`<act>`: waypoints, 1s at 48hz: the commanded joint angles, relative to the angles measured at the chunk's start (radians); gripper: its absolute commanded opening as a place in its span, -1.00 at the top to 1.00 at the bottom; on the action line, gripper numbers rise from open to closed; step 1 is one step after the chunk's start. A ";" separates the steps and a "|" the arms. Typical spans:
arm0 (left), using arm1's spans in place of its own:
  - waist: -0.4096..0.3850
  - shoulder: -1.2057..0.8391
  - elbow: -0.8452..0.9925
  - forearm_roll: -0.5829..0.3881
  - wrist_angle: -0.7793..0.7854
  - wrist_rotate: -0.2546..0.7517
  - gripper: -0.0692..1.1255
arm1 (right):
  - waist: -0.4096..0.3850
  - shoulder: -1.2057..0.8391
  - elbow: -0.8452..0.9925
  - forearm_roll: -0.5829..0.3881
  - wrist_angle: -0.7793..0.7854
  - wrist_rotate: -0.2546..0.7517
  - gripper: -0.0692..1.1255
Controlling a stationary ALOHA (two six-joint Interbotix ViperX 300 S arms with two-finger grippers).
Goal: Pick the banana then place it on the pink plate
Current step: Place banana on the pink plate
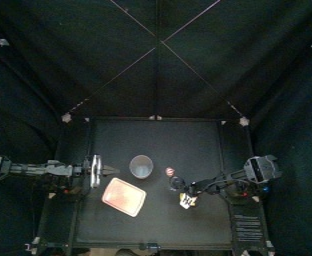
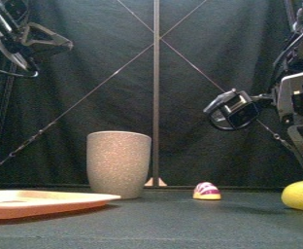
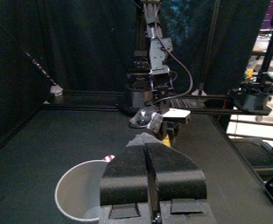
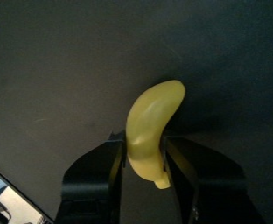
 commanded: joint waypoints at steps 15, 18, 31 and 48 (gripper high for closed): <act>0.008 0.005 -0.011 0.000 -0.006 0.003 0.91 | -0.014 0.061 -0.319 -0.232 -0.161 -0.012 -0.08; 0.009 0.005 -0.009 0.000 -0.006 0.003 0.91 | -0.020 0.100 -0.376 -0.290 -0.184 -0.008 -0.08; 0.038 0.005 -0.005 0.000 -0.006 0.008 0.91 | -0.034 0.334 -0.669 -0.387 -0.199 -0.008 -0.08; 0.094 0.005 0.011 -0.002 -0.009 0.006 0.91 | -0.046 0.540 -0.986 -0.469 -0.005 -0.018 -0.16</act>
